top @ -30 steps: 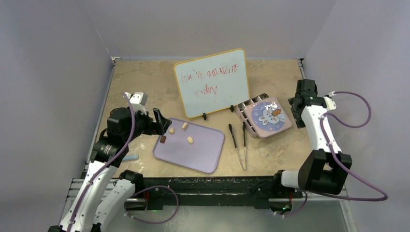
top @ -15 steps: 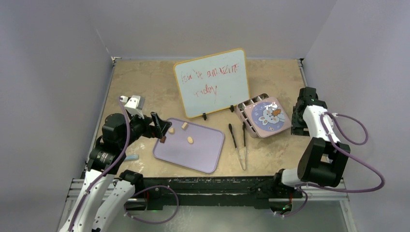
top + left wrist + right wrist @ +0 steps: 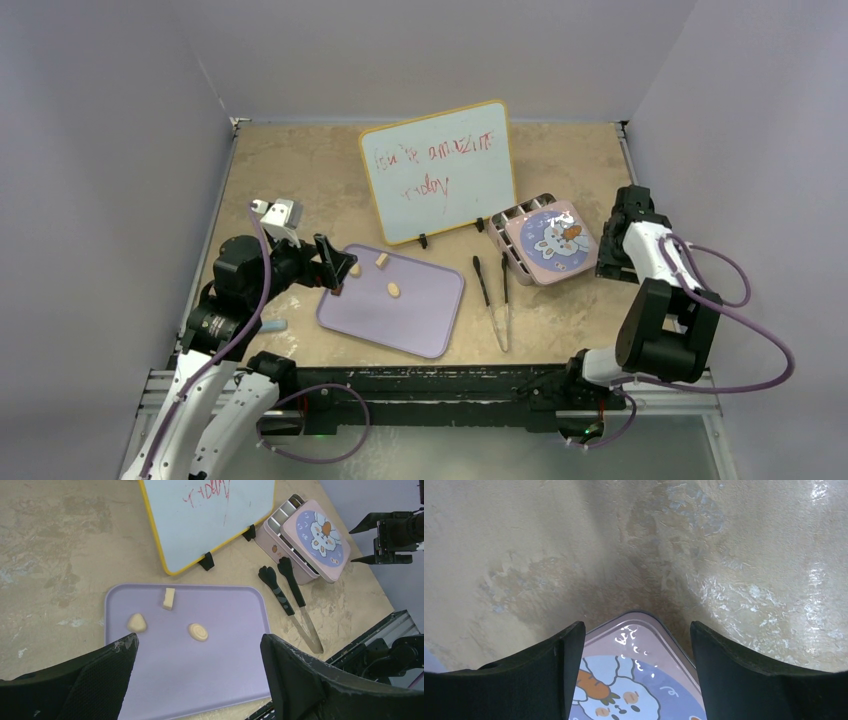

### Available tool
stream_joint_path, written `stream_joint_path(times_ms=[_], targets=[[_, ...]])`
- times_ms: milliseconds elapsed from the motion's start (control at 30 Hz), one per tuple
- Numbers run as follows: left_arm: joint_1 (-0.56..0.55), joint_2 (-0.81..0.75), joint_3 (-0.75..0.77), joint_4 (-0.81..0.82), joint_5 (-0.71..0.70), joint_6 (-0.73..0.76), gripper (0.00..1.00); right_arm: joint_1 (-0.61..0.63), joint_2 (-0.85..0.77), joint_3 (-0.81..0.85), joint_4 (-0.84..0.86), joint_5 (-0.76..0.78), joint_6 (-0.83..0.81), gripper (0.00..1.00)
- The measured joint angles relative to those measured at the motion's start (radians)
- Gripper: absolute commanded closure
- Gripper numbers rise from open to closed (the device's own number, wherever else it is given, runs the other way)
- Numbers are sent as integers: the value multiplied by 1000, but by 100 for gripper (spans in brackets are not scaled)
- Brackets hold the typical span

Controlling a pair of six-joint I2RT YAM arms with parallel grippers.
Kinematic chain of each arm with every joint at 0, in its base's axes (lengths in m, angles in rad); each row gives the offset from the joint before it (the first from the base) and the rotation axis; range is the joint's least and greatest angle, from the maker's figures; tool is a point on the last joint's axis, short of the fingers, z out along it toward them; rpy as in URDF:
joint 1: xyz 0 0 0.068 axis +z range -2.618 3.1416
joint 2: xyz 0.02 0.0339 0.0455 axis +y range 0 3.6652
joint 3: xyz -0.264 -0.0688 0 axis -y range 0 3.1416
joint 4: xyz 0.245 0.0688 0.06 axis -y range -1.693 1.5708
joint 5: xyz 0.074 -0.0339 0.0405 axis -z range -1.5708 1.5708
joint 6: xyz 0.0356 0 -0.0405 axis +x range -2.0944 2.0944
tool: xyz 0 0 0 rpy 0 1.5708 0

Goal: Pack the chocolate
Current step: Close the box lid on the packing box.

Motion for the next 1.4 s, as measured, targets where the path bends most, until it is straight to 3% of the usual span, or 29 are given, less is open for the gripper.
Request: stream_joint_path(times_ms=[267, 567, 1400], targets=[[0, -4, 0, 0, 0, 0, 10, -1, 50, -1, 45, -24, -10, 25], [0, -5, 0, 0, 0, 0, 12, -4, 60, -19, 124, -67, -49, 39], [0, -17, 0, 0, -14, 0, 12, -5, 73, -27, 169, -162, -78, 43]])
